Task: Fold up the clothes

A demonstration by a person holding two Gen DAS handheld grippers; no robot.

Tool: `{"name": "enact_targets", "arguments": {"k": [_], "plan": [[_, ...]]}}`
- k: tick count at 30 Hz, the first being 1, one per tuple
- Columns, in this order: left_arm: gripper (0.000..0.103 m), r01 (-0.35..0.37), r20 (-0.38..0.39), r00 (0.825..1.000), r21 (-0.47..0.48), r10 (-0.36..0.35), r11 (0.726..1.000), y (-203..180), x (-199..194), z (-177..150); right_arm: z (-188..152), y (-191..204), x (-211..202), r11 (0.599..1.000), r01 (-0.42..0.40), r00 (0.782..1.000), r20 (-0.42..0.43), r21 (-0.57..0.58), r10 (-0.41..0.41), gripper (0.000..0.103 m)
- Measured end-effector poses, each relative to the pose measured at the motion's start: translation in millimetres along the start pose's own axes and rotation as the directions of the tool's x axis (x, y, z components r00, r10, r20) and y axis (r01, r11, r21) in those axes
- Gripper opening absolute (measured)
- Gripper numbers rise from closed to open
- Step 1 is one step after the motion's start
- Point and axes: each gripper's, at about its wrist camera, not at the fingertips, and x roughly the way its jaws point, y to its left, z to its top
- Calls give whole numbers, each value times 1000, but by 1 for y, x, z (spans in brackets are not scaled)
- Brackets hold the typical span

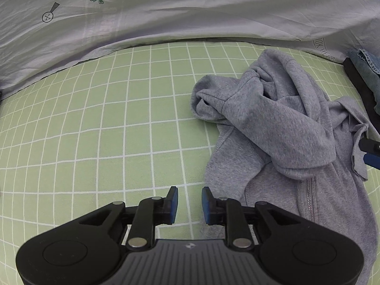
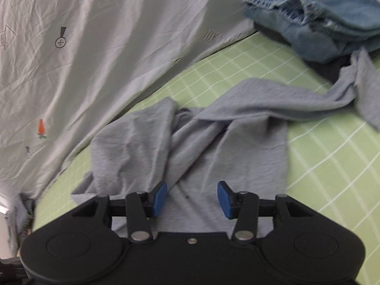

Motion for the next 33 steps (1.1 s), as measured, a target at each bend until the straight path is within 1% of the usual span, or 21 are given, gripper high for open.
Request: {"name": "enact_targets", "arguments": {"k": [1,2,3,5,6,8,9,10,12,13,15,17,20,21,22,24,26,28,29,31,33], "plan": [[26,-6,1,1000,-4,6,1000,2,-1,0,-5,7,9,998,-47,998,-33,36,48,56],[26,-11,-2,1000,-11,11,1000,5,0,-1,-10,14,19,994,-86,994,-65,70,91,58],[26,-17,-4,1000,-17,17,1000,7,0,-1,-14,23,27,993,-86,990,-105,77,94,58],[26,-25,-16,1000,-32,24,999,11,3,-2,-21,42,42,999,-47,983,-177,12,49,57],[26,-28,-22,999,-39,27,999,13,4,-2,-24,52,45,999,-33,982,-187,-41,25,53],[26,-34,-34,999,-52,32,998,16,7,-3,-30,67,52,993,-15,979,-206,-120,-10,46],[26,-32,-38,999,-57,30,998,17,8,-3,-32,71,55,990,-16,975,-220,-137,-15,37],[26,-31,-39,999,-59,29,998,18,8,-3,-34,75,58,988,-17,972,-234,-151,-19,24],[26,-30,-42,999,-63,28,998,20,9,-3,-34,76,63,987,-22,968,-248,-157,-18,9],[26,-30,-44,999,-65,27,997,21,10,-3,-34,79,64,986,-20,969,-245,-168,-22,5],[26,-30,-44,999,-67,27,997,23,10,-3,-28,86,61,980,-28,975,-223,-199,-18,4],[26,-28,-42,999,-74,25,997,25,10,-3,-13,99,59,964,-51,985,-173,-261,5,4],[26,-34,-35,999,-89,31,995,29,8,-3,33,138,47,909,-75,997,-32,-410,68,4],[26,-37,-33,999,-93,34,995,31,7,-3,50,150,38,894,-73,994,42,-441,102,4],[26,-40,-30,999,-98,37,994,32,6,-3,69,162,29,883,-65,983,121,-465,136,4],[27,-45,-25,999,-108,42,993,35,4,-3,98,175,16,883,-30,951,259,-468,169,4],[27,-45,-26,999,-115,43,992,36,4,-3,125,186,7,893,17,906,385,-450,176,7],[27,-44,-28,999,-119,41,992,36,5,-3,132,187,20,881,134,917,394,-455,65,51],[27,-42,-29,999,-116,39,992,35,5,-3,133,185,27,869,186,919,394,-458,11,50],[27,-39,-31,999,-103,36,994,32,6,-3,119,163,31,864,205,926,377,-459,-19,50],[28,-36,-34,999,-89,33,995,28,7,-4,99,131,34,888,204,945,319,-412,-70,50]]}}
